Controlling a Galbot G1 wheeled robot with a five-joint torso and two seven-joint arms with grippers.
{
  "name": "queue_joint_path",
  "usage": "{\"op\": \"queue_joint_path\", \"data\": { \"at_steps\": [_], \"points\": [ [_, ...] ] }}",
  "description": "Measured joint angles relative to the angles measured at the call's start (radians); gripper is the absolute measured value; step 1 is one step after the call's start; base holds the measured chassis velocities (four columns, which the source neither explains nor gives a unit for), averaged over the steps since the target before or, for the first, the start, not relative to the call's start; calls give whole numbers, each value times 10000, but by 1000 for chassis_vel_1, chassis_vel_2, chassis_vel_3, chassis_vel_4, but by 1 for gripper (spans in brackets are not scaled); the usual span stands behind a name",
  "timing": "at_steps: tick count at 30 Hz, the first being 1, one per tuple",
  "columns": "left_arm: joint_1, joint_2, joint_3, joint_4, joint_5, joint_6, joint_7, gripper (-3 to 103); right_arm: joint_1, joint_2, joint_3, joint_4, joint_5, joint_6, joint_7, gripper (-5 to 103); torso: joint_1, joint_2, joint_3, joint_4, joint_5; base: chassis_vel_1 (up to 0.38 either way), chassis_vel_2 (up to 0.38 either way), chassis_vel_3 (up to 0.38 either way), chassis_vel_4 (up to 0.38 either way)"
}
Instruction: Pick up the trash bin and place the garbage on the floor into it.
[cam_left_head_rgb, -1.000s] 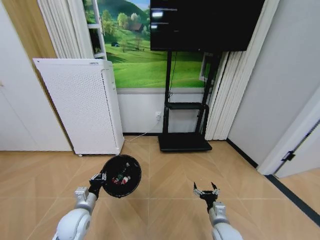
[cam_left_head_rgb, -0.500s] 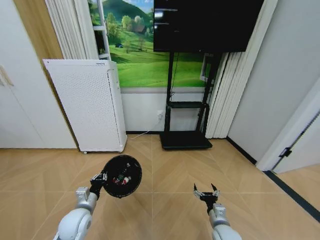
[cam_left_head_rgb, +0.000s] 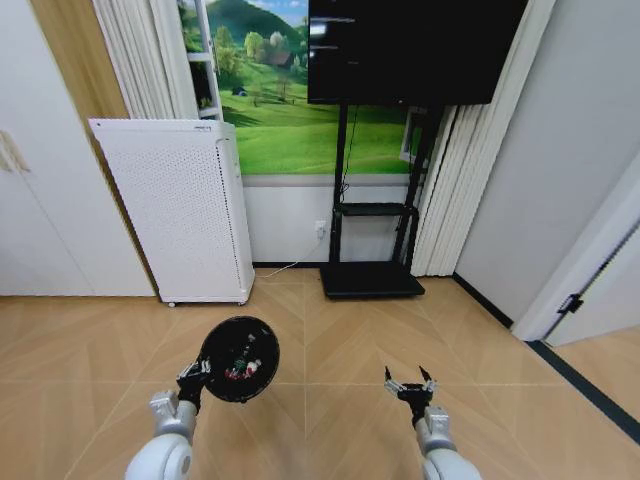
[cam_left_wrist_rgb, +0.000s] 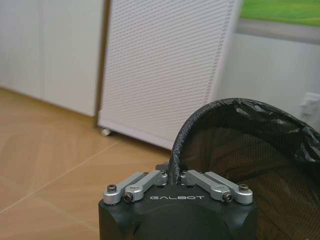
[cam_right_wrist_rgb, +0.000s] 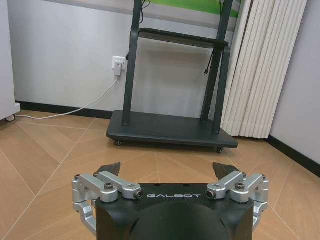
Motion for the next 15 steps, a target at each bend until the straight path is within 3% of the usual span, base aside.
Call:
{"op": "queue_joint_path", "data": {
  "at_steps": [4, 5, 6, 7, 8, 9, 10, 11, 13, 14, 15],
  "points": [
    [58, -196, -33, 85, -107, -77, -408, 4, 0, 9, -13, -12, -17, 8, -9, 100, 0, 0, 0, 0, -1, 0, 0, 0, 0],
    [78, -323, -92, 169, -247, -149, -705, 4, -1, 20, -28, -26, -55, 28, -19, 100, 1, 0, 0, -1, 0, 0, 0, 0, 0],
    [-1, -508, -312, 483, -712, -382, -1417, 4, -33, 56, -68, -43, -132, 88, -50, 100, 0, 0, 0, 2, -1, 0, 0, 0, 0],
    [-1, -508, -312, 483, -712, -382, -1417, 4, -33, 56, -68, -43, -132, 88, -50, 100, 0, 0, 0, 2, -1, 0, 0, 0, 0],
    [-182, -547, -461, 761, -1154, -537, -2026, 4, -68, 92, -93, -50, -172, 113, -69, 100, 0, 0, -1, -1, -2, 0, 0, 0, 0],
    [-610, -558, -767, 1313, -2135, -730, -3040, 4, -116, 162, -148, -87, -271, 162, -104, 100, 0, 0, 0, -1, 3, 0, 0, 0, 0],
    [-826, -535, -901, 1607, -2895, -751, -3502, 4, -125, 186, -197, -134, -340, 196, -115, 100, 0, -1, 0, 0, -2, 0, 0, 0, 0],
    [-826, -535, -901, 1607, -2895, -751, -3502, 4, -125, 186, -197, -134, -340, 196, -115, 100, 0, -1, 0, 0, -2, 0, 0, 0, 0],
    [-950, -319, -935, 2014, -4202, -764, -3903, 4, -126, 232, -289, -224, -411, 248, -131, 100, 0, 0, 0, -1, -2, 0, 0, 0, 0],
    [-950, -319, -935, 2014, -4202, -764, -3903, 4, -126, 232, -289, -224, -411, 248, -131, 100, 0, 0, 0, -1, -2, 0, 0, 0, 0],
    [-978, -137, -928, 2235, -4761, -771, -3854, 4, -129, 240, -332, -272, -448, 260, -139, 100, 0, -1, 0, -1, -3, 0, 0, 0, 0]
  ]
}}
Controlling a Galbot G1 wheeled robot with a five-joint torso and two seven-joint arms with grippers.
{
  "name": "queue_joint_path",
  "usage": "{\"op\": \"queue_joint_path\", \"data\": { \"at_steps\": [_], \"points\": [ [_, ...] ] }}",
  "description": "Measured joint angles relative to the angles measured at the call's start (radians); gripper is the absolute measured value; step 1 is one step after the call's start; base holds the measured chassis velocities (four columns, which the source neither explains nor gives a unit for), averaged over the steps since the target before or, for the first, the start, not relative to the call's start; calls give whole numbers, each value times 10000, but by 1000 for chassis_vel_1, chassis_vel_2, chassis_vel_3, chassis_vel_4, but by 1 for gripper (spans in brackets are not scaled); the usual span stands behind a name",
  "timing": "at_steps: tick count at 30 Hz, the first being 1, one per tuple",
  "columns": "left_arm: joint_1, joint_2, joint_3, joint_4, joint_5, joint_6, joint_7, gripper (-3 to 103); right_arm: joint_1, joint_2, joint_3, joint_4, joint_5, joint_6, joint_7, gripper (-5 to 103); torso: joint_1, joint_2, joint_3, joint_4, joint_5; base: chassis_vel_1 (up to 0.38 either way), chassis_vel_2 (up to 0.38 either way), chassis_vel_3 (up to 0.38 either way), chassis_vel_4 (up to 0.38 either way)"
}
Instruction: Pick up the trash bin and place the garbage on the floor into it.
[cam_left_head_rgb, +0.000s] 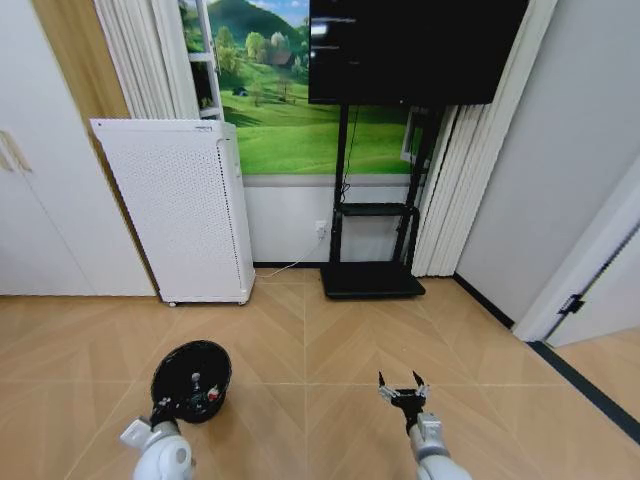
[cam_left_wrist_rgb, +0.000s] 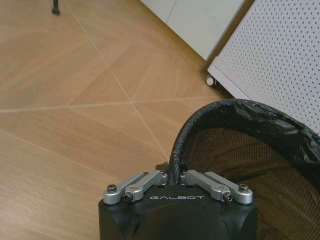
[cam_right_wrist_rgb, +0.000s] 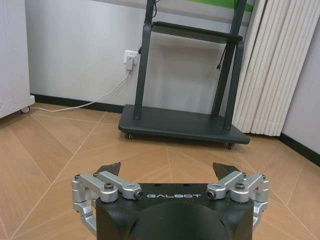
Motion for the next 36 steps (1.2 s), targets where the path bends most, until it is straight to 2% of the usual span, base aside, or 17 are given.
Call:
{"op": "queue_joint_path", "data": {
  "at_steps": [2, 3, 4, 6, 10, 13, 14, 17, 19, 21, 24, 28, 33, 36],
  "points": [
    [-135, 502, -14, 315, -1384, 178, 443, 4, 29, 5, -56, -164, -104, 58, -21, 100, 0, 0, 0, 1, 3, 0, 0, 0, 0],
    [-135, 502, -14, 315, -1384, 178, 443, 4, 29, 5, -56, -164, -104, 58, -21, 100, 0, 0, 0, 1, 3, 0, 0, 0, 0],
    [-242, 558, -101, 316, -1850, 391, 471, 4, 54, 8, -73, -216, -129, 69, -23, 100, 1, 0, 0, 0, 2, 0, 0, 0, 0],
    [-457, 517, -282, 349, -2047, 613, 436, 4, 98, 23, -86, -287, -166, 83, -26, 100, 0, 0, 0, 0, 1, 0, 0, 0, 0],
    [-1032, 362, -654, 542, -2050, 972, 154, 4, 165, 69, -112, -417, -241, 126, -30, 100, 0, 0, 1, 0, 4, 0, 0, 0, 0],
    [-1679, 442, -805, 779, -2369, 1164, -648, 4, 205, 130, -135, -536, -288, 155, -34, 100, 1, 0, 1, -1, 4, 0, 0, 0, 0],
    [-1679, 442, -805, 779, -2369, 1164, -648, 4, 205, 130, -135, -536, -288, 155, -34, 100, 1, 0, 1, -1, 4, 0, 0, 0, 0],
    [-2338, 486, -899, 1261, -2629, 1221, -1371, 4, 293, 194, -176, -710, -382, 199, -40, 100, 1, 0, 1, 0, 3, 0, 0, 0, 0],
    [-2438, 474, -917, 1338, -2701, 1246, -1522, 4, 315, 205, -185, -736, -399, 203, -40, 100, 0, 0, 1, 0, 3, 0, 0, 0, 0],
    [-2668, 487, -932, 1539, -3108, 1367, -1856, 4, 396, 228, -223, -826, -446, 213, -43, 100, 1, 0, 1, -1, 2, 0, 0, 0, 0],
    [-2734, 572, -888, 1647, -3299, 1505, -1846, 4, 447, 240, -247, -882, -468, 228, -45, 100, 1, 0, 1, -1, 2, 0, 0, 0, 0],
    [-2853, 643, -871, 1738, -3450, 2117, -1435, 4, 513, 238, -267, -994, -533, 278, -50, 100, 1, 0, 1, 2, 1, 0, 0, 0, 0],
    [-3284, 589, -756, 2028, -3360, 2217, -2162, 4, 522, 215, -215, -1103, -653, 396, -158, 100, 1, 0, 1, 0, 2, 0, 0, 0, 0],
    [-3580, 594, -601, 2312, -3168, 1935, -2686, 4, 483, 207, -148, -1145, -646, 470, -181, 100, 1, 0, 1, 0, 4, 0, 0, 0, 0]
  ]
}}
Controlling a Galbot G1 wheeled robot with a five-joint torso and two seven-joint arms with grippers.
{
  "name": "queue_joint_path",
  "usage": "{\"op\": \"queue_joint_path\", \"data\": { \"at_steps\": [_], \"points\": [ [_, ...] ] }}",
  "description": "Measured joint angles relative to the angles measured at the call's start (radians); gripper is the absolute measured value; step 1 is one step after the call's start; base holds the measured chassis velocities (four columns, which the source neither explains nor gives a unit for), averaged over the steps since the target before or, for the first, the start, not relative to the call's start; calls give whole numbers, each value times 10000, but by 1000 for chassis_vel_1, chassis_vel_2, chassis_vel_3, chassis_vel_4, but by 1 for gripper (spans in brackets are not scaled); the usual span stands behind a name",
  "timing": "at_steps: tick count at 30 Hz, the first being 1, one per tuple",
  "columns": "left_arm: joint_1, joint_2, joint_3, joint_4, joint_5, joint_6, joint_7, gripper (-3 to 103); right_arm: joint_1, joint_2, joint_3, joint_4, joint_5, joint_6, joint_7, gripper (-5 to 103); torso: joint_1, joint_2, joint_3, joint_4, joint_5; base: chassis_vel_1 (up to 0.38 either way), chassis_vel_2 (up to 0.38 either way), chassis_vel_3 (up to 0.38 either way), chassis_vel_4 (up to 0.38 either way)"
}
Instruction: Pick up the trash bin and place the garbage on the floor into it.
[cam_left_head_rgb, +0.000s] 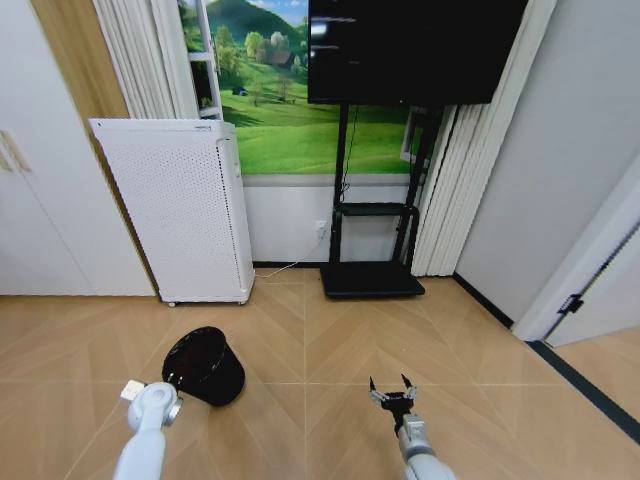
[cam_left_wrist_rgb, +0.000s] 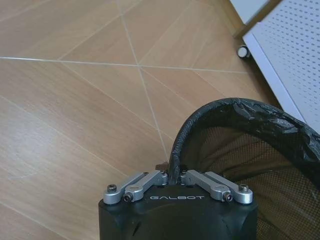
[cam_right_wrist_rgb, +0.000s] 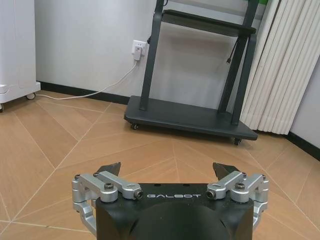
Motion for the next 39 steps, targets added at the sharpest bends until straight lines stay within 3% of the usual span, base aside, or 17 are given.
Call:
{"op": "queue_joint_path", "data": {
  "at_steps": [4, 15, 19, 21, 26, 28, 29, 31, 32, 33, 34, 36, 37, 38, 39],
  "points": [
    [-345, 19, 177, 346, 22, -329, -550, 4, -48, 17, 60, -120, 2, 114, 0, 100, 0, 0, 0, -1, 0, 0, 0, 0, 0],
    [-546, 84, 148, 552, 78, -442, -1100, 1, -61, 183, -19, -339, -151, 304, 0, 100, 0, 0, -2, 0, 0, 0, 0, 0, 0],
    [-554, 150, 90, 559, 66, -442, -1093, 7, -60, 205, -26, -424, -168, 406, 0, 100, -1, 0, -1, 0, 0, 0, 0, 0, 0],
    [-554, 160, 70, 572, 80, -443, -1023, 19, -59, 206, -22, -470, -162, 445, 0, 100, -1, 0, -2, 0, 0, 0, 0, 0, 0],
    [-523, 150, 50, 576, 264, -454, -813, 29, -58, 207, -16, -568, -143, 555, 3, 100, 0, 0, -2, 1, 0, 0, 0, 0, 0],
    [-482, 118, 57, 575, 735, -456, -449, 45, -67, 231, -3, -699, -114, 693, 9, 100, 0, 0, -1, 1, 0, 0, 0, 0, 0],
    [-482, 118, 57, 575, 735, -456, -449, 45, -67, 231, -3, -699, -114, 693, 9, 100, 0, 0, -1, 1, 0, 0, 0, 0, 0],
    [-402, 143, 90, 549, 1615, -465, 348, 56, -141, 267, 37, -796, -93, 834, 9, 100, 0, 0, -1, 0, -1, 0, 0, 0, 0],
    [-402, 143, 90, 549, 1615, -465, 348, 56, -141, 267, 37, -796, -93, 834, 9, 100, 0, 0, -1, 0, -1, 0, 0, 0, 0],
    [-369, 153, 88, 552, 2054, -506, 704, 56, -173, 284, 47, -802, -86, 855, 9, 100, -1, 0, -1, 0, -1, 0, 0, 0, 0],
    [-277, 161, 41, 553, 3068, -598, 1648, 67, -227, 304, 63, -803, -46, 880, 10, 100, -1, 0, -2, 0, 0, 0, 0, 0, 0],
    [-256, 161, 28, 548, 3236, -610, 1831, 67, -233, 305, 66, -803, -34, 883, 10, 100, -1, 0, -2, 0, 0, 0, 0, 0, 0],
    [-130, 157, -37, 476, 4154, -679, 2918, 78, -248, 316, 87, -797, 24, 899, 25, 100, -1, 1, -1, 2, -1, 0, 0, 0, 0],
    [-130, 157, -37, 476, 4154, -679, 2918, 78, -248, 316, 87, -797, 24, 899, 25, 100, -1, 1, -1, 2, -1, 0, 0, 0, 0],
    [69, 209, -61, 367, 5289, -900, 4274, 84, -226, 315, 121, -780, 80, 903, 35, 100, 0, 1, -1, -1, 0, 0, 0, 0, 0]
  ]
}}
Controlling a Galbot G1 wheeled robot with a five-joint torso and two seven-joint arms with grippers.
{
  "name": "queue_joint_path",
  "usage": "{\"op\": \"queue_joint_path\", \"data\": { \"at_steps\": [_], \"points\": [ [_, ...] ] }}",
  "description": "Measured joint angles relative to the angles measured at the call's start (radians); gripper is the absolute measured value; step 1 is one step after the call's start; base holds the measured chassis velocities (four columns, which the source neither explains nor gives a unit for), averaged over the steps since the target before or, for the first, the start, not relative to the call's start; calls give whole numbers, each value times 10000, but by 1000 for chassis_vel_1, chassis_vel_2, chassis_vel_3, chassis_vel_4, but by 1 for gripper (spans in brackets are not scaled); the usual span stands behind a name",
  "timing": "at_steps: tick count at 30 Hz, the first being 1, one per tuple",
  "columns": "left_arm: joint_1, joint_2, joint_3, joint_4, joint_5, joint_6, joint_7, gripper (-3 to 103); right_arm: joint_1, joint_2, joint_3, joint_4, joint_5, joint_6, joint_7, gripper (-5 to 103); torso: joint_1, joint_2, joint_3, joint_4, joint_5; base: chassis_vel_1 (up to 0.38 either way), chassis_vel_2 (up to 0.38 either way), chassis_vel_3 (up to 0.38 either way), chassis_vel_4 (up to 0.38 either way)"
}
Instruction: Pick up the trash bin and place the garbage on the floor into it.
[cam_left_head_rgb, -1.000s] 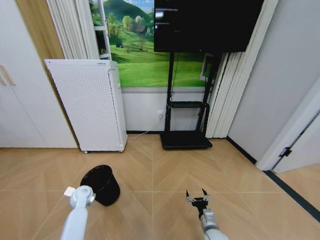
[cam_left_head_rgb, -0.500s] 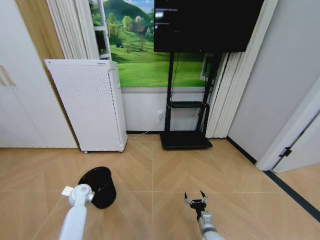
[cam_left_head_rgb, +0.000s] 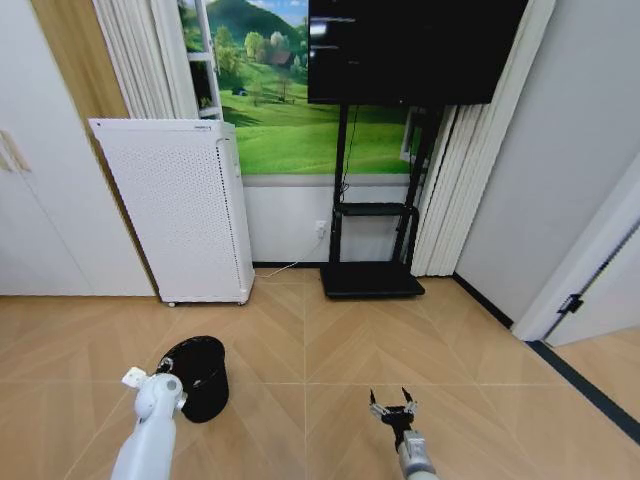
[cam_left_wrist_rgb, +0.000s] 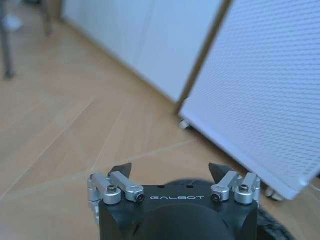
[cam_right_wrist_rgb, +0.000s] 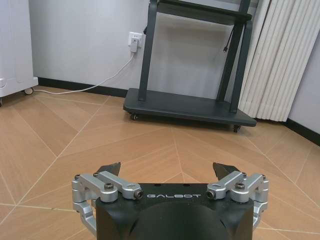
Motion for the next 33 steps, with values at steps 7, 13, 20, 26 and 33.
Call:
{"op": "queue_joint_path", "data": {
  "at_steps": [7, 13, 20, 26, 33],
  "points": [
    [1003, 167, 11, -877, 2454, -896, 3544, 100, 54, -100, 25, 39, 162, 0, 26, 100, 0, 0, 0, 2, 0, 0, 0, 0, 0],
    [1905, 170, 180, -1909, 3554, -1453, 5178, 100, 113, -99, 108, 355, 319, -47, 156, 100, -1, 0, -1, 2, 3, 0, 0, 0, 0],
    [2490, 158, 771, -2688, 4448, -1811, 5737, 100, 310, -184, 361, 964, 796, -497, 367, 100, 0, 0, 0, 1, -1, 0, 0, 0, 0],
    [2760, 338, 1571, -3170, 4824, -1614, 6593, 100, 743, -120, 573, 1107, 1102, -702, 588, 100, 2, 44, 42, 1, 1, 0, 0, 0, 0],
    [2710, 409, 1974, -3416, 4742, -1276, 6515, 100, 892, -219, 682, 1571, 1426, -1131, 497, 100, 29, 281, 249, 0, 1, 0, 0, 0, 0]
  ]
}}
